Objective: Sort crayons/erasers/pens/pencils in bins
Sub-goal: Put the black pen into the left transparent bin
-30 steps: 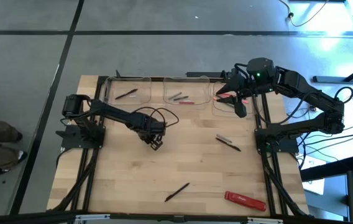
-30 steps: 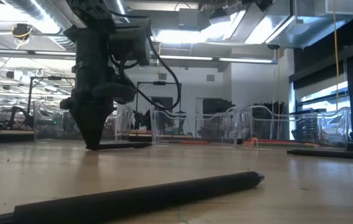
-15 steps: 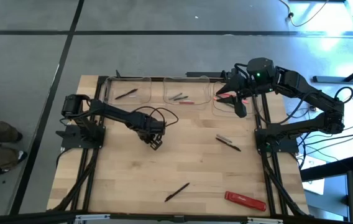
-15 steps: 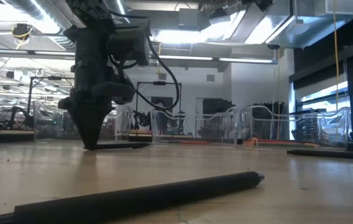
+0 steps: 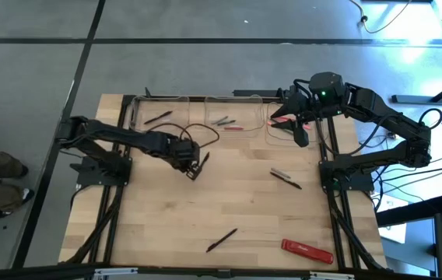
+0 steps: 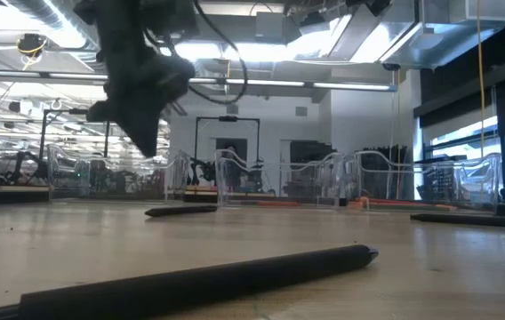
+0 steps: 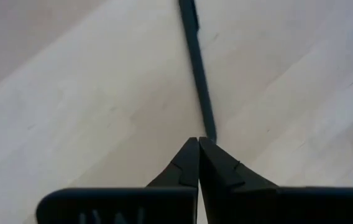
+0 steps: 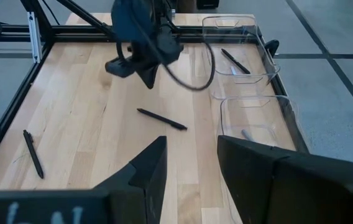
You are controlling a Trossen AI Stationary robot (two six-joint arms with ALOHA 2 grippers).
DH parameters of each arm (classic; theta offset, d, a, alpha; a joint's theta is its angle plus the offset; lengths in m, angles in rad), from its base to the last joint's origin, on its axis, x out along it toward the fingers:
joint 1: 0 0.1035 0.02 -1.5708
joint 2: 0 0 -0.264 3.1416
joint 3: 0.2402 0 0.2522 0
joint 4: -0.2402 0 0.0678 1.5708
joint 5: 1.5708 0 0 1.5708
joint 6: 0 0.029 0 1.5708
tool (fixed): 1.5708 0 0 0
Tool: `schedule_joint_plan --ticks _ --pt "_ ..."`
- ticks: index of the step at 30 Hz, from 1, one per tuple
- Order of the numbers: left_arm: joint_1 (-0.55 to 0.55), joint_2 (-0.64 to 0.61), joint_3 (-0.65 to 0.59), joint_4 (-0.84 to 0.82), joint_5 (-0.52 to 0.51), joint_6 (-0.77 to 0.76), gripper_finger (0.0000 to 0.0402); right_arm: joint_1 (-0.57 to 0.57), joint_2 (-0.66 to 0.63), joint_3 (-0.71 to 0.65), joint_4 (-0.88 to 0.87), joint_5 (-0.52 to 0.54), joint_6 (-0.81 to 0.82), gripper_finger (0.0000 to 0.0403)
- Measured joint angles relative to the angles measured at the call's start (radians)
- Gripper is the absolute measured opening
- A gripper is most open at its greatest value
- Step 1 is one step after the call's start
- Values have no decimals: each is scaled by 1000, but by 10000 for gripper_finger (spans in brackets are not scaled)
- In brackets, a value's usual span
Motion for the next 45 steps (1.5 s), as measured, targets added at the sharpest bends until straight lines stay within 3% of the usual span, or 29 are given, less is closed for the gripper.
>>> schedule_joint_plan --ticks 10,16,21,33,41,45 --pt "-32 -16 7 69 -78 -42 0 0 0 0 0 0 0 145" --pt "-18 3 109 -8 -145 -7 0 0 0 0 0 0 1 145" --pt "5 62 171 -7 -137 73 0 0 0 0 1 0 1 145" --pt "66 97 172 -8 -84 159 1 0 0 0 -9 -1 1 145" --pt "75 104 172 -7 -38 160 52 0 0 0 -21 -11 0 145" --pt "75 104 172 -5 -55 145 72 0 0 0 -40 -115 -5 145"
